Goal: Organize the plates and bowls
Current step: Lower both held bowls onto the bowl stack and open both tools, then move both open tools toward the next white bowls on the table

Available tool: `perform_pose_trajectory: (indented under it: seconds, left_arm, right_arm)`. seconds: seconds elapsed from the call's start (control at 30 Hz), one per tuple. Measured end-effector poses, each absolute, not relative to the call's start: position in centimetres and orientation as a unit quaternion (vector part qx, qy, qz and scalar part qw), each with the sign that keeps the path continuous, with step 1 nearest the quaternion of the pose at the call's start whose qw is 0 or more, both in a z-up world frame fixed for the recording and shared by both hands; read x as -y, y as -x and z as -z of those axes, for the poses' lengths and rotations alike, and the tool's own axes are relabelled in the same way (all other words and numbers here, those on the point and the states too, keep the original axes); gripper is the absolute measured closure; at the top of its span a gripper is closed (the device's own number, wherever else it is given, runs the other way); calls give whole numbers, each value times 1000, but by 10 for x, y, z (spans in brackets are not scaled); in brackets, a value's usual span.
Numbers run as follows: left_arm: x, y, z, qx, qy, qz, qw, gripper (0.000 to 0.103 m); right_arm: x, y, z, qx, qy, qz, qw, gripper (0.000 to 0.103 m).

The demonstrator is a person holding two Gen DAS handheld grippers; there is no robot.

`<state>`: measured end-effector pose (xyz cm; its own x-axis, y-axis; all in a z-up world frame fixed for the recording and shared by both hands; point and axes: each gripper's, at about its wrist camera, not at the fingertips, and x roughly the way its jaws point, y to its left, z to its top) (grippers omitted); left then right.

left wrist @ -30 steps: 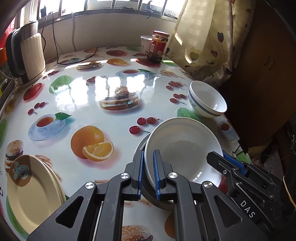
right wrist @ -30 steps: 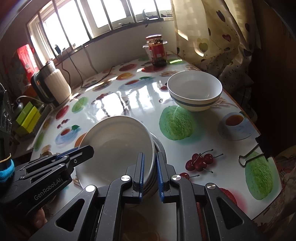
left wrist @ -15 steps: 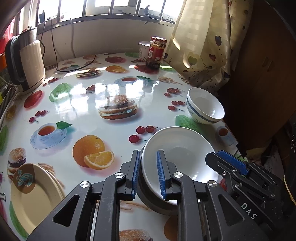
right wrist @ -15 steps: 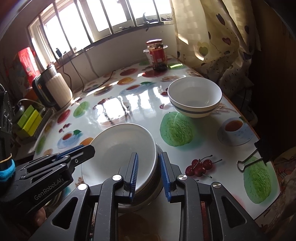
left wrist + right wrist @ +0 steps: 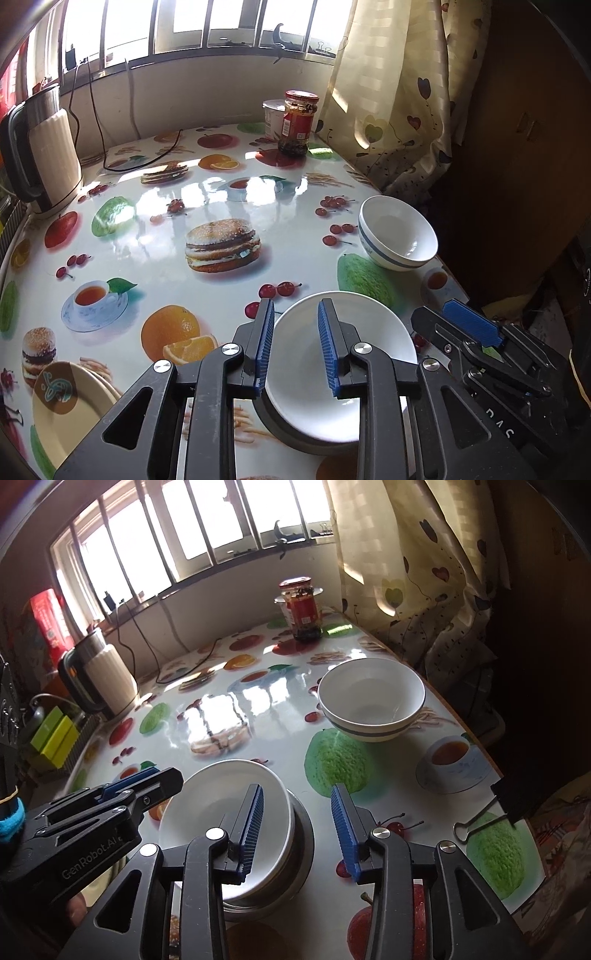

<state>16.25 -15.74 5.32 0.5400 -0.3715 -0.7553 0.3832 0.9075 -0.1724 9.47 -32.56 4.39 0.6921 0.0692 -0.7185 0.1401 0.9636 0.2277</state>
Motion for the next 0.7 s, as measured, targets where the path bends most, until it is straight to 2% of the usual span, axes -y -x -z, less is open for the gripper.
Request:
perform_pose_trajectory:
  seconds: [0.7]
  left_arm:
    - [214,-213,-72,-425,-26,242,872,77]
  right_arm:
    - [385,-125,-60,-374,-135,76,914,59]
